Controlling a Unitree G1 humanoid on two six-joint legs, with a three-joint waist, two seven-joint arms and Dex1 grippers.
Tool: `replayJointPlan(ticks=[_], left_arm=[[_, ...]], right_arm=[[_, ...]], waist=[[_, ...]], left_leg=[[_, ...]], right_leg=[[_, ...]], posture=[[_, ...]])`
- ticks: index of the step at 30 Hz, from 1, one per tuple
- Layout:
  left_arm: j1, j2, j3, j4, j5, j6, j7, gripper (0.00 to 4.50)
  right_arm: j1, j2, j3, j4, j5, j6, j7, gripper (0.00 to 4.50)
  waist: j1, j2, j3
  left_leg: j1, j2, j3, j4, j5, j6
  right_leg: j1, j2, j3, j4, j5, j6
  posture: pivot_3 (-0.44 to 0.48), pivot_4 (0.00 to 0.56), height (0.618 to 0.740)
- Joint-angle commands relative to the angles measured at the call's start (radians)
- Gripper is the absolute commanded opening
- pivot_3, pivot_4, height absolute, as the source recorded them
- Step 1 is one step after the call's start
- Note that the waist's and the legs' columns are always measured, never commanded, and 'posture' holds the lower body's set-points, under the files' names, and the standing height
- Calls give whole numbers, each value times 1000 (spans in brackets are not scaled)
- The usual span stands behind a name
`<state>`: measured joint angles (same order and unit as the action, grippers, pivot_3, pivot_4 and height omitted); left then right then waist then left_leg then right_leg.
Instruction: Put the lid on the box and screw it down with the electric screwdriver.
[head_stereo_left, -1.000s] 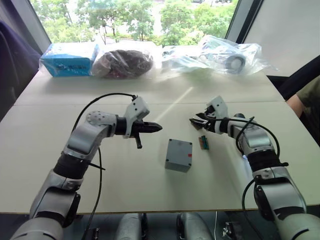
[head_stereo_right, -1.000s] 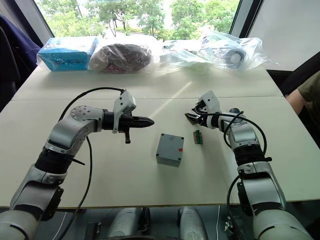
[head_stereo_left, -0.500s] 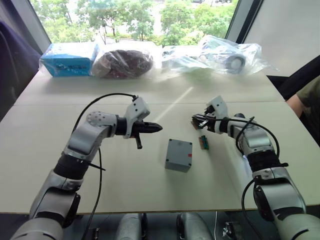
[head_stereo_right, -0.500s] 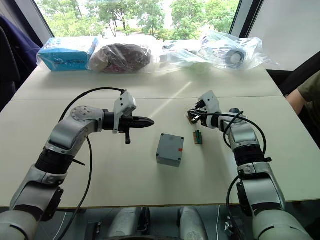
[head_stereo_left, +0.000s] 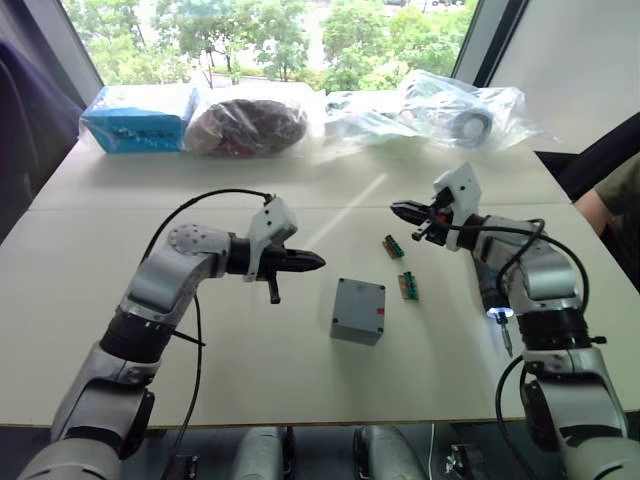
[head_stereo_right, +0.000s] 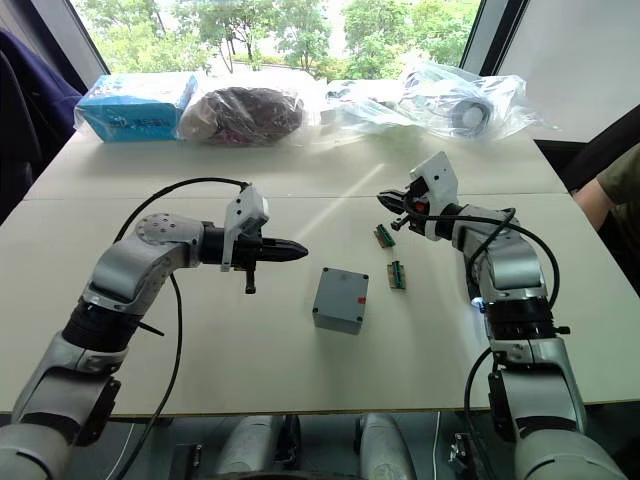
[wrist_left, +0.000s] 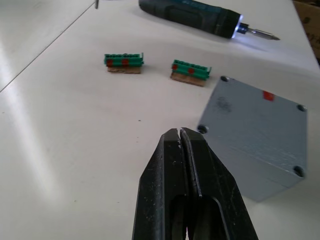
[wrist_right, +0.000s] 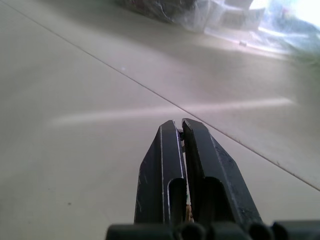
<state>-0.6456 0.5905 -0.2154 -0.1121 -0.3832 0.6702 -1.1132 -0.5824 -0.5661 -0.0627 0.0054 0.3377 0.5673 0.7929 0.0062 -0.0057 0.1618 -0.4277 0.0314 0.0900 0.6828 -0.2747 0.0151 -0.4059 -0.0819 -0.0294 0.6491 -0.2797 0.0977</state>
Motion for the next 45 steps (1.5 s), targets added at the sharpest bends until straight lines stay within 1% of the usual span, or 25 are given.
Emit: replayJointPlan(ticks=[1,3,6,11,16,26,33,45], left_arm=[[-4,27,7,-81,-37,16,-38,0],[-9,30,0,-91,-39,16,-43,0],[-25,17,-22,-76,-21,-1,-47,0],[-35,14,-64,-43,6,-40,-73,0],[-41,11,-81,-25,19,-61,-81,0],[-24,2,-88,-17,41,-67,-77,0],[-20,-8,-85,-14,45,-68,-70,0],[-19,-14,-81,-10,47,-70,-58,0]], right_arm=[[94,-43,-47,-275,114,127,7,100],[149,-65,-65,-360,145,171,0,100],[228,-85,-89,-456,180,218,-25,100],[312,-68,-89,-531,201,238,-81,100],[352,-45,-75,-553,206,235,-127,100],[407,-51,-51,-599,256,296,-153,100],[415,-61,-57,-611,284,323,-161,100],[428,-73,-45,-581,267,298,-171,100]], waist=[[2,0,0],[5,0,0],[7,0,0],[5,0,0],[5,0,0],[6,0,0],[6,0,0],[6,0,0]], left_leg=[[0,0,0,0,0,0],[0,0,0,0,-3,4],[1,-1,0,1,-3,6],[1,0,-1,1,-3,6],[1,0,-1,1,-3,6],[1,0,-1,1,-3,6],[1,0,-1,1,-3,6],[1,0,-1,1,-4,6]], right_leg=[[0,0,0,0,0,0],[1,0,0,1,0,0],[1,0,0,1,0,0],[1,0,0,1,0,0],[1,1,0,1,0,0],[1,1,0,0,0,0],[1,1,0,0,0,0],[1,1,0,0,0,0]], posture=[[0,150,740],[0,150,740],[0,150,740],[0,150,740],[0,150,740],[0,150,740],[0,150,740],[0,150,740]])
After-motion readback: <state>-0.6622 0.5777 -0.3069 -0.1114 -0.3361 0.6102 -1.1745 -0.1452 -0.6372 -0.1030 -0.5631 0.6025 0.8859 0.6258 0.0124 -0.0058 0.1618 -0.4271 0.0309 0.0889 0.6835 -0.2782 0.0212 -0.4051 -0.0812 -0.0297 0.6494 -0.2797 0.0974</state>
